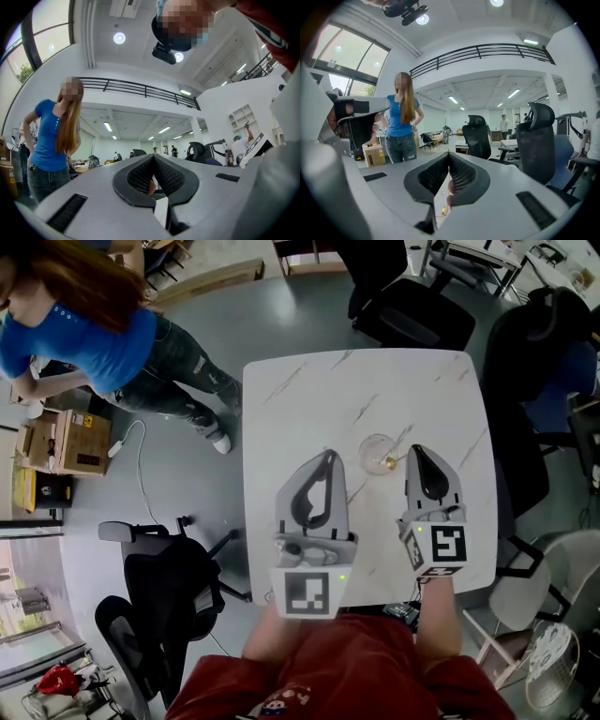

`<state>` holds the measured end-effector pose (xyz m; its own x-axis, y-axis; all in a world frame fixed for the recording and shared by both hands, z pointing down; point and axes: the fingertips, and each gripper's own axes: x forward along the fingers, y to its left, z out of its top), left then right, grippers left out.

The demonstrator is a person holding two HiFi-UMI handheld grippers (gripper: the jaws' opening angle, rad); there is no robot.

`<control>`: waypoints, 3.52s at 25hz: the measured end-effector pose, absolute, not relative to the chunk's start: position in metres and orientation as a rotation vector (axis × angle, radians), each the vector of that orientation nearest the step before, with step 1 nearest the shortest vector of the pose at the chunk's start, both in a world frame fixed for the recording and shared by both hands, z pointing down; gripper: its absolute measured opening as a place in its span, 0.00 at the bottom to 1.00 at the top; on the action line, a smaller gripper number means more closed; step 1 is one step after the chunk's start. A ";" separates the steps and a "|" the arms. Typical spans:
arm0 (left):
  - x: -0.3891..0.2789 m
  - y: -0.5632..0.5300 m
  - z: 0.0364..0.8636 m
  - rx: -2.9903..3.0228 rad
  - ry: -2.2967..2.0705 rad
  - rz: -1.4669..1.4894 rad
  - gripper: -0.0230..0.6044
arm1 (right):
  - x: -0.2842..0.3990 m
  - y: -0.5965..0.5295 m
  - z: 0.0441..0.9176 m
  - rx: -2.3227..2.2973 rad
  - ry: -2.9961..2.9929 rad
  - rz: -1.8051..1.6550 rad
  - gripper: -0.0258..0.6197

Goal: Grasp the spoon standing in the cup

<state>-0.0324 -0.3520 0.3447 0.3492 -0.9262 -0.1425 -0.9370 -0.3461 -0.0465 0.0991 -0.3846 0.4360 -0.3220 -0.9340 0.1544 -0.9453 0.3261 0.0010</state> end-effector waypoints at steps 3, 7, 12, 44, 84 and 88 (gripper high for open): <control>-0.033 -0.346 0.338 -2.485 1.707 0.168 0.05 | 0.100 -0.380 0.425 1.775 -2.447 0.102 0.06; -0.035 -0.337 0.329 -2.490 1.668 0.184 0.05 | 0.096 -0.372 0.410 1.793 -2.444 0.058 0.06; -0.036 -0.326 0.320 -2.504 1.646 0.208 0.05 | 0.093 -0.359 0.391 1.810 -2.443 0.009 0.06; -0.018 -0.234 0.262 -2.261 1.642 0.025 0.05 | 0.110 -0.275 0.290 1.744 -2.660 -0.211 0.06; -0.019 -0.180 0.247 -2.123 1.813 0.145 0.05 | 0.146 -0.219 0.251 1.811 -2.722 -0.435 0.06; -0.022 -0.181 0.247 -2.135 1.843 0.193 0.05 | 0.146 -0.220 0.250 1.817 -2.719 -0.436 0.06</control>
